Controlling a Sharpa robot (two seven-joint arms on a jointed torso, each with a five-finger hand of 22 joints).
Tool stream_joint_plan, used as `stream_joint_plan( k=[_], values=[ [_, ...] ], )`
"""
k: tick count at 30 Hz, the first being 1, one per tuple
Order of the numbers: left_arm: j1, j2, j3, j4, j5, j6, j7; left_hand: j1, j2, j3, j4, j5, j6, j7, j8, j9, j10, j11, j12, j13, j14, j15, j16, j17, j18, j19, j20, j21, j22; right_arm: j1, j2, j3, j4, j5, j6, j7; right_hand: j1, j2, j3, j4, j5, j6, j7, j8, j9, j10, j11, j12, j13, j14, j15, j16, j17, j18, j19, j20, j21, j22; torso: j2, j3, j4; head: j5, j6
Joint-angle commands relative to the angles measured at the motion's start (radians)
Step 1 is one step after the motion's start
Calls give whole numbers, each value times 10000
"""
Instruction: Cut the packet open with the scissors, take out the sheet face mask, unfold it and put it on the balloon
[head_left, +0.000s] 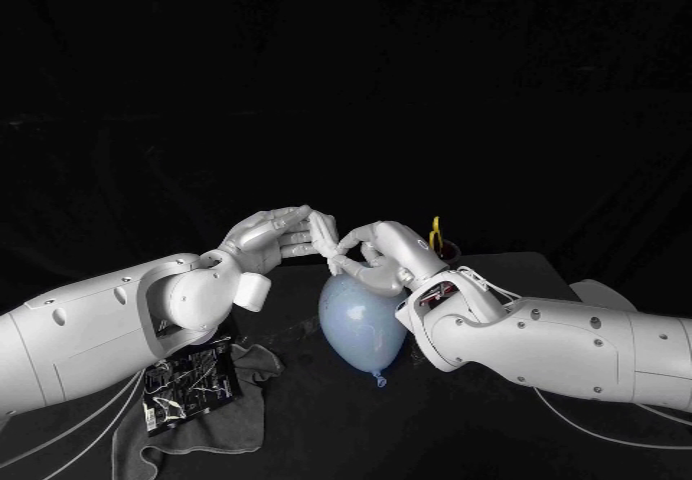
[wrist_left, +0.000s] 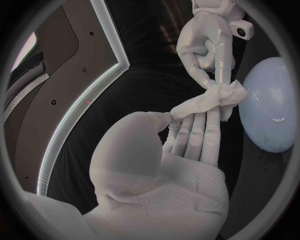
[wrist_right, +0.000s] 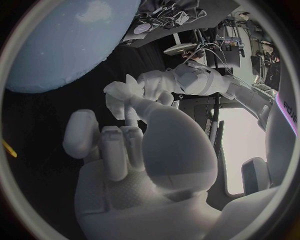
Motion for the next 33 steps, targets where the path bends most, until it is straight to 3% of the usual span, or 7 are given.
stream_joint_plan(
  k=[1, 17, 33],
  values=[
    [19, 7, 13, -20, 52, -26, 125, 81, -6, 70, 3, 36, 89, 649, 30, 266, 76, 26, 20, -1, 80, -4, -29, 11, 158, -82, 2, -26, -2, -3, -91, 7, 86, 217, -60, 115, 108, -37, 159, -70, 24, 136, -92, 218, 344, 1058, -96, 44, 2632, 1043, -55, 35, 2627, -108, 89, -4, 47, 1570, -1, -2, 3, 12, 11],
    [20, -37, 13, -225, -74, -300, 174, 89, -11, 84, -4, 36, 109, 650, 29, 259, 103, 20, 23, 2, 89, -4, -27, 12, 153, -120, 10, -52, -6, -3, -799, 7, 856, 427, 16, 73, 71, -78, 217, -110, 23, 157, -110, 287, 398, 1058, -112, 44, 2632, 1043, -70, 35, 2627, -114, 102, -12, 71, 1575, 4, 0, 2, 50, 3],
    [28, -54, 12, -222, -317, -383, 114, 90, -23, 94, -7, 36, 136, 652, 29, 252, 135, 16, 27, 3, 94, -2, -27, 13, 149, -163, 20, -80, -10, -4, -951, 18, 913, 497, -85, 28, 42, -97, 237, -119, 23, 166, -119, 318, 423, 1058, -120, 44, 2632, 1043, -77, 35, 2627, -121, 121, -15, 103, 1584, 0, -4, 4, 61, -9]
  ],
)
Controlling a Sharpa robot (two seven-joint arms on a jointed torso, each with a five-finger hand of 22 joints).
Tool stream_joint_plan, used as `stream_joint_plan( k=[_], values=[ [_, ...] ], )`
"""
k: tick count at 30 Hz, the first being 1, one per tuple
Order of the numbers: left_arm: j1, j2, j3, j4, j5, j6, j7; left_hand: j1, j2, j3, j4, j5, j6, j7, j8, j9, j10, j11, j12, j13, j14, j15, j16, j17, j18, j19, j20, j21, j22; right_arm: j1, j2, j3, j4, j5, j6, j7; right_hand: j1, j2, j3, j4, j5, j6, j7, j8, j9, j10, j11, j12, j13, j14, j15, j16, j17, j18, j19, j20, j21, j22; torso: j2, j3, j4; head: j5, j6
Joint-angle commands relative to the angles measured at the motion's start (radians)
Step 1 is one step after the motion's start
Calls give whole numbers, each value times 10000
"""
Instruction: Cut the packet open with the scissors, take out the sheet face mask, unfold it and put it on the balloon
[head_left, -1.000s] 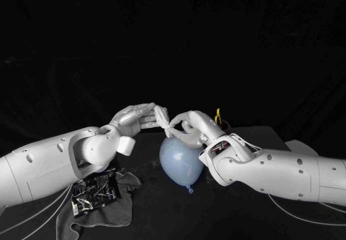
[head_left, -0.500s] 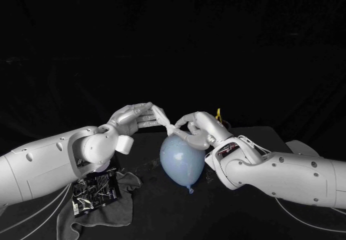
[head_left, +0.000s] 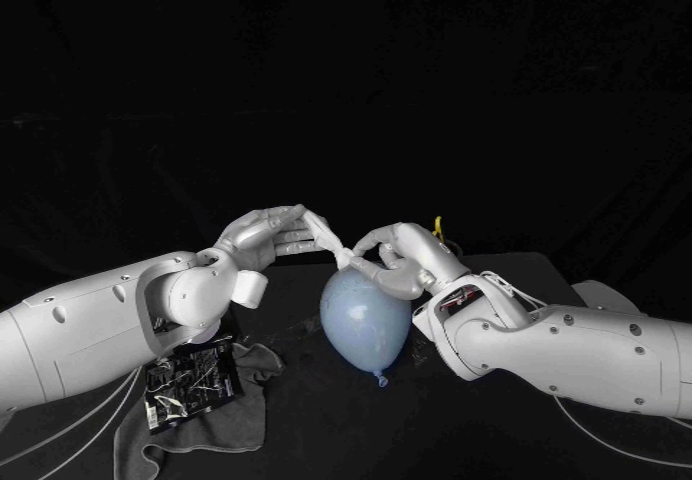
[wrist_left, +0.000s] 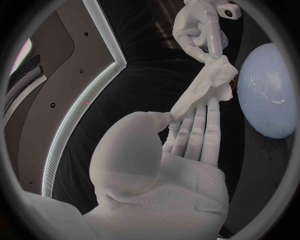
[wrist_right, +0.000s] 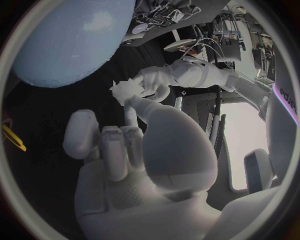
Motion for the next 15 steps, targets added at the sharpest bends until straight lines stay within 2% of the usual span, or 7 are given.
stream_joint_plan(
  k=[1, 15],
  values=[
    [24, -1, 16, -2, -141, -60, 116, 94, -19, 92, -5, 35, 75, 639, 50, 252, 61, 19, 27, 3, 94, -2, -27, 13, 155, -89, 18, -41, -10, -3, -41, 8, 11, 30, -46, 19, 8, -56, 180, -120, 60, 183, -100, 318, 424, 1062, -50, 34, 2634, 1045, -79, 39, 2627, -114, 53, -17, 57, 1585, -5, -5, -1, 3, -4],
    [25, -42, 16, -127, -184, -219, 218, 93, -25, 98, -4, 34, 90, 638, 48, 246, 75, 18, 26, 3, 95, 0, -28, 12, 153, -120, 25, -60, -11, 6, -395, 14, 252, 153, 260, -262, -8, -58, 197, -124, 60, 188, -106, 336, 439, 1062, -56, 34, 2634, 1045, -84, 39, 2627, -112, 49, -18, 51, 1583, -4, 2, -6, 25, 4]
  ],
)
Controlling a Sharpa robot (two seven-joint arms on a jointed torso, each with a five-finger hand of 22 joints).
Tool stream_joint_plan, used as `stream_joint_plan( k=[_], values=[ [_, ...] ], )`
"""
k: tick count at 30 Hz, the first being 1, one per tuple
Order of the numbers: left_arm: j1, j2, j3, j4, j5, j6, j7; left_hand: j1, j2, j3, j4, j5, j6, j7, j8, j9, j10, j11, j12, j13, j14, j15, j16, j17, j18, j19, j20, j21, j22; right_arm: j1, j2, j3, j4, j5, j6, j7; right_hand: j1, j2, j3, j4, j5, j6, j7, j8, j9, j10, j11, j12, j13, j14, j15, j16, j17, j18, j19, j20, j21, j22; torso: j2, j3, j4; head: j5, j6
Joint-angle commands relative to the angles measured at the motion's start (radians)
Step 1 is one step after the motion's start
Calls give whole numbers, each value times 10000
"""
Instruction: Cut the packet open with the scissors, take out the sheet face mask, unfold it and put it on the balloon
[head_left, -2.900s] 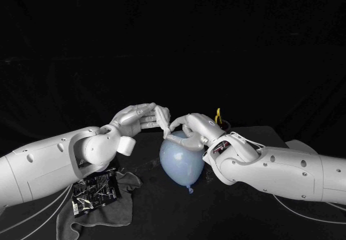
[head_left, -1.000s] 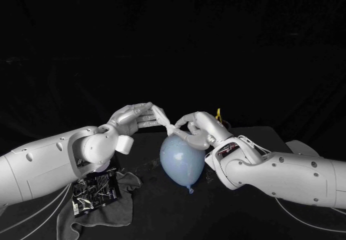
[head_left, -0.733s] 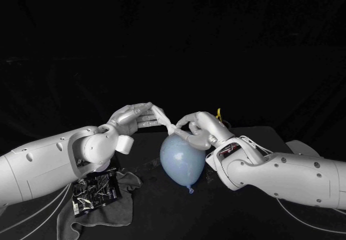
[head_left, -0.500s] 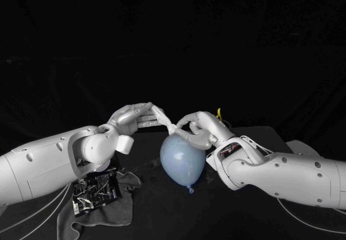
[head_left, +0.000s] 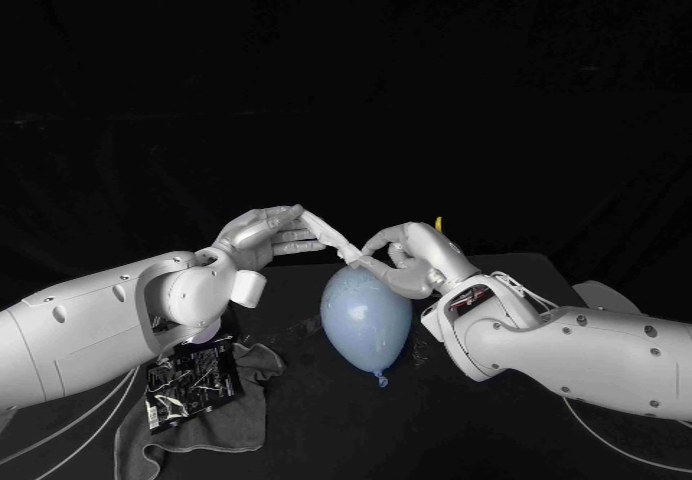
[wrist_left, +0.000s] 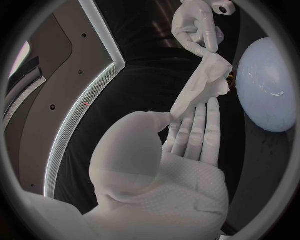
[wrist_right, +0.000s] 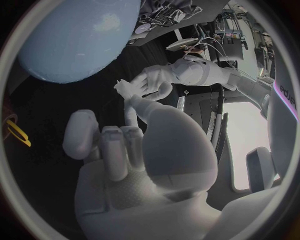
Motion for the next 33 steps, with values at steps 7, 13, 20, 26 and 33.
stream_joint_plan(
  k=[7, 13, 20, 26, 33],
  values=[
    [25, -29, 19, -49, -37, -173, 237, 94, -21, 74, -30, 44, 100, 639, 34, 243, 84, 17, 26, 3, 95, 1, -29, 12, 155, -100, -6, -70, -12, 1, -166, 3, 172, 16, 295, -264, 0, -45, 201, -123, 24, 195, -102, 343, 445, 1063, -58, 35, 2627, 1046, -87, 56, 2635, -114, 54, -20, 60, 1585, 5, 6, -2, -5, 2],
    [25, -25, 19, -36, -51, -167, 222, 92, -24, 76, -29, 44, 108, 640, 35, 242, 91, 16, 26, 3, 95, 2, -30, 12, 155, -112, -3, -76, -13, 6, -185, 4, 244, 17, 317, -311, -13, -52, 207, -123, 23, 199, -106, 355, 455, 1063, -61, 35, 2627, 1046, -90, 56, 2635, -114, 55, -20, 61, 1585, 2, 5, 3, -2, 0],
    [26, -29, 18, -52, -306, -217, 248, 90, -28, 78, -28, 43, 117, 640, 36, 240, 98, 15, 26, 3, 94, 3, -31, 12, 155, -125, 0, -84, -13, 50, -281, 18, 405, 18, 320, -362, -19, -57, 214, -127, 23, 198, -109, 364, 463, 1063, -64, 35, 2627, 1046, -92, 56, 2635, -115, 59, -21, 69, 1587, 0, 4, -3, -8, 13],
    [26, -31, 18, -110, -753, -344, 329, 85, -40, 82, -26, 44, 138, 639, 36, 234, 121, 13, 26, 3, 88, 6, -36, 10, 154, -163, 11, -106, -13, 168, -430, 35, 608, 124, 338, -419, -25, -61, 222, -132, 23, 199, -113, 373, 471, 1063, -67, 35, 2627, 1046, -94, 56, 2635, -126, 88, -23, 115, 1600, -3, -2, -4, 0, 19],
    [26, -39, 18, -258, -1233, -662, 450, 76, -64, 96, -25, 45, 182, 636, 28, 217, 160, 8, 20, 1, 78, 12, -47, 6, 150, -259, 38, -156, -13, 403, -670, 66, 860, 236, 385, -491, -33, -74, 237, -144, 23, 196, -119, 389, 486, 1063, -73, 35, 2627, 1046, -99, 56, 2635, -131, 106, -25, 143, 1608, -4, -4, -3, 3, 26]
  ],
)
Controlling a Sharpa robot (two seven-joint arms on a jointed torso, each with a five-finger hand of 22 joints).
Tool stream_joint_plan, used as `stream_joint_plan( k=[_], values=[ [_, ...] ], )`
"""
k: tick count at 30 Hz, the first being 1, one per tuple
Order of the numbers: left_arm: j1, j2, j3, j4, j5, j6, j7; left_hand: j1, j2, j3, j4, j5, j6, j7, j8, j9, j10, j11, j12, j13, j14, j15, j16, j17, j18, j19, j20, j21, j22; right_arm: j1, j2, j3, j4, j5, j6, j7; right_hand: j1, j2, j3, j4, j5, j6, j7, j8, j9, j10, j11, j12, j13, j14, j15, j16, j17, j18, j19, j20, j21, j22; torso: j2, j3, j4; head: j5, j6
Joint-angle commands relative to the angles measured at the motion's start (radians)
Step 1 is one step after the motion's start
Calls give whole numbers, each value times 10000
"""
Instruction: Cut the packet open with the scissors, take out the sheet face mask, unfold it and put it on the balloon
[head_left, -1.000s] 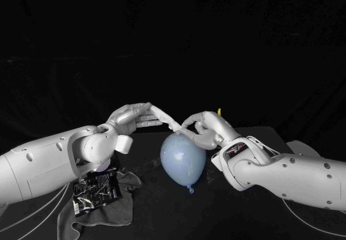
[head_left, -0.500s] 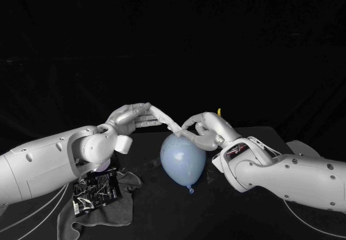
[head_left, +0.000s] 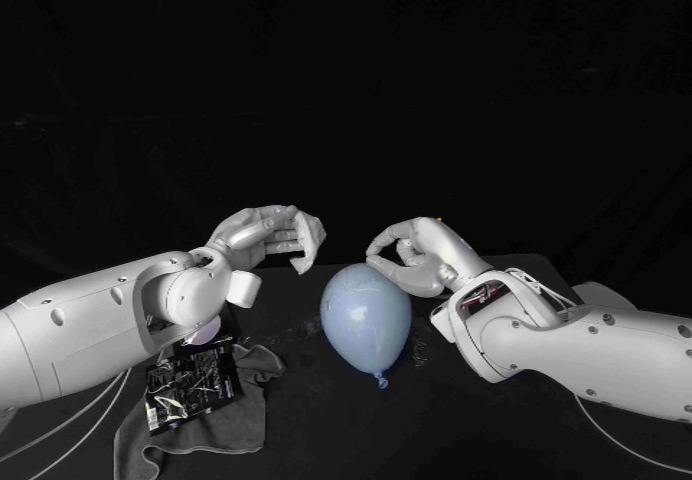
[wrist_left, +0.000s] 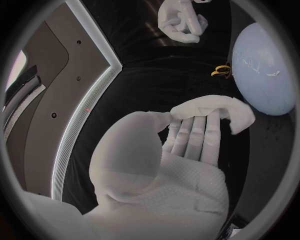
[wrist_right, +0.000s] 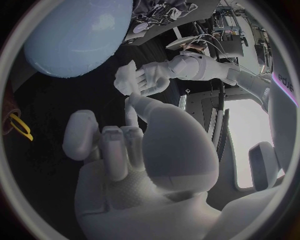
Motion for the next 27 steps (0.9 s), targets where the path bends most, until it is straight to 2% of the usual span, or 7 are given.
stream_joint_plan(
  k=[1, 7, 11, 15, 20, 22, 27],
  values=[
    [21, 4, 14, -54, -566, -365, 313, 75, -51, 102, -23, 35, 119, 596, 49, 212, 101, 7, 19, 1, 74, 15, -50, 5, 98, -115, 14, -54, -14, 132, -90, 19, 103, 93, 180, -115, 71, 30, 42, -7, 30, 174, -137, 215, 487, 1064, -74, 34, 2627, 1024, -77, 40, 2634, -70, 70, 12, 64, 1607, 0, -1, -5, 9, -2],
    [21, 3, 13, -114, -844, -642, 353, 68, -69, 118, -24, 35, 153, 593, 39, 195, 128, 6, 9, -1, 58, 22, -62, 0, 97, -261, 41, -94, -17, 391, -176, 31, 100, 277, 421, -111, 64, 5, 67, -33, 30, 173, -146, 242, 512, 1064, -83, 34, 2627, 1024, -85, 40, 2634, -80, 98, 10, 110, 1620, 0, -4, 2, 16, 25],
    [21, 12, 13, -63, -922, -715, 336, 66, -70, 121, -22, 35, 159, 593, 38, 192, 133, 6, 8, -1, 53, 24, -65, -1, 96, -295, 46, -99, -18, 516, -89, 33, -51, 410, 779, -121, 47, 5, 83, -31, 30, 159, -142, 249, 523, 1064, -83, 34, 2627, 1024, -88, 40, 2634, -43, -7, 9, -52, 1570, 1, -5, -2, 244, 61],
    [21, 26, 13, 23, -879, -647, 322, 66, -70, 122, -22, 35, 161, 593, 37, 192, 133, 6, 7, -1, 52, 24, -66, -1, 97, -230, 46, -95, -13, 563, 105, 29, -313, 604, 941, 25, -81, 9, 200, 13, 28, -80, -86, 230, 582, 890, -40, -334, 2366, 1024, -58, 40, 2634, 51, -289, -11, -469, 1437, 1, -6, 17, 209, 66],
    [21, 29, 14, 158, -508, -316, 383, 50, -70, 141, -8, 35, 172, 585, 14, 171, 125, 10, -24, -7, 43, 19, -72, -5, 133, -95, 17, -5, 28, 579, 341, 14, -655, 1066, 954, 299, -442, -294, -72, 108, 40, -936, 266, -219, 490, 435, 252, -1205, 1782, 708, 169, -155, 2041, 167, -806, 97, -1213, 1210, 11, -15, -1, 167, 81],
    [21, 23, 14, 223, -275, -63, 455, 43, -66, 143, 1, 35, 175, 582, 11, 167, 125, 9, -29, -7, 57, 13, -65, -2, 134, -63, 11, 13, 34, 578, 452, -1, -815, 1447, 996, 434, -700, -480, -356, 293, 21, -1269, 490, -525, 373, -223, 445, -2338, 1040, 141, 349, -521, 1092, 355, -1558, 236, -2310, 867, 12, -18, -3, 155, 80],
    [37, 2, 18, 327, 144, 522, 576, 21, -62, 145, 15, 35, 180, 575, -1, 153, 126, -1, -48, -7, 117, -12, -36, 10, 138, 117, -41, 112, 58, 551, 684, -39, -1124, 2524, 1227, 776, -752, -580, -714, 534, 31, -1588, 722, -946, 216, -1682, 664, -4766, -591, -1028, 556, -1379, -622, 717, -2957, 475, -4420, 139, 17, -11, -2, 138, 76]
  ],
)
